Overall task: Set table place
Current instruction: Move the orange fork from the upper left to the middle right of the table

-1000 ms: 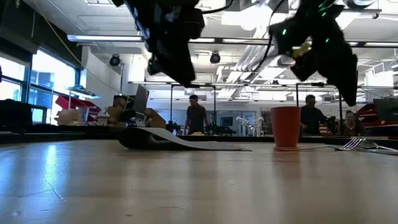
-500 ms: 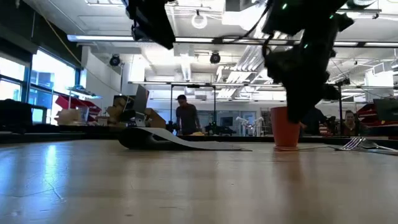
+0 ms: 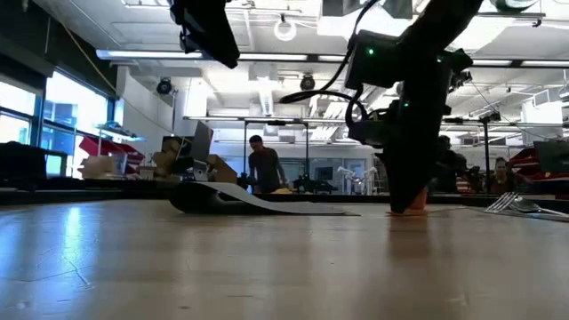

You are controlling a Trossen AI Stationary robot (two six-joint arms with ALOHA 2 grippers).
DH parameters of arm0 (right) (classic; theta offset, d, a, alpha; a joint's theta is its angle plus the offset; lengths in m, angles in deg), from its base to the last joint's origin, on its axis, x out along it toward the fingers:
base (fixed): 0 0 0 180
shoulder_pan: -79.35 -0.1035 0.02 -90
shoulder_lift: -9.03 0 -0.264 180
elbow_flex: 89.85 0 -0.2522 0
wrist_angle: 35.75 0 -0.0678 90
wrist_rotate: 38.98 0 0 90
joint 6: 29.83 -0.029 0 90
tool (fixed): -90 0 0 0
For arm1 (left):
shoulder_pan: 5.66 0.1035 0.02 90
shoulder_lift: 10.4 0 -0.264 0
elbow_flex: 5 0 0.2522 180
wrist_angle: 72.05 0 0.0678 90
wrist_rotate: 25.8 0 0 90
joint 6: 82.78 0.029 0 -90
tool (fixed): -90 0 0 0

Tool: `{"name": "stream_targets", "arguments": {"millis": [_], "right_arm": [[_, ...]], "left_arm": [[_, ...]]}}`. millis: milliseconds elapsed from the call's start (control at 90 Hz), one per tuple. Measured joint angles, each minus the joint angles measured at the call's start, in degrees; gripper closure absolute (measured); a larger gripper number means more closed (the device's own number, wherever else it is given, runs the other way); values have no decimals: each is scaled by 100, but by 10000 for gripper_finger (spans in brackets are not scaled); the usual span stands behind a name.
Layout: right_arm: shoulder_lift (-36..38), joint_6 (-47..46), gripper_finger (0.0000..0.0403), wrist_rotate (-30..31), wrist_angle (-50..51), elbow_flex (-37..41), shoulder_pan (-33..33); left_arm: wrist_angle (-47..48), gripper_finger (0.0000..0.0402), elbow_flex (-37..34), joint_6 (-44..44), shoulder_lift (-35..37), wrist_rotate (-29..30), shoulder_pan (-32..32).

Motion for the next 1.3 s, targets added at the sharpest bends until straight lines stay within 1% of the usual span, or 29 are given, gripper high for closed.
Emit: {"name": "stream_targets", "arguments": {"millis": [133, 244, 378, 533, 678, 778, 933, 1056, 1100, 1156, 1300], "right_arm": [[0, 39, 403, -58, 2, 0, -1], [0, 211, 403, -435, 10, 0, -46], [9, 348, 403, -1030, 165, 0, -291], [20, 311, 403, -1310, 684, -2, -723], [49, 361, 403, -1390, 1385, -4, -1036], [147, 595, 403, -1383, 1807, 17, -1166], [409, 1167, 403, -1383, 2076, 20, -1368], [420, 1672, 403, -1452, 2164, 20, -1636], [420, 1710, 403, -1459, 2219, 20, -1720], [421, 1407, 403, -1433, 2254, 20, -1795], [788, -238, 403, -1342, 2337, 17, -1854]], "left_arm": [[-2, 300, 0, -14, 0, 0, 0], [-3, 300, 0, -55, -1, 0, 0], [-7, 300, 0, -106, -2, 2, -2], [-28, 300, 0, -111, -2, 2, -2], [-33, 300, 0, -126, -2, 2, -2], [-37, 300, 0, -156, -4, 2, -2], [-65, 300, -2, -157, -4, 4, -2], [-68, 300, -2, -155, -4, 7, -2], [-71, 300, -2, -156, -4, 26, -2], [-71, 300, -2, -157, -4, 44, -2], [-80, 300, -2, -219, -7, 46, 0]]}}
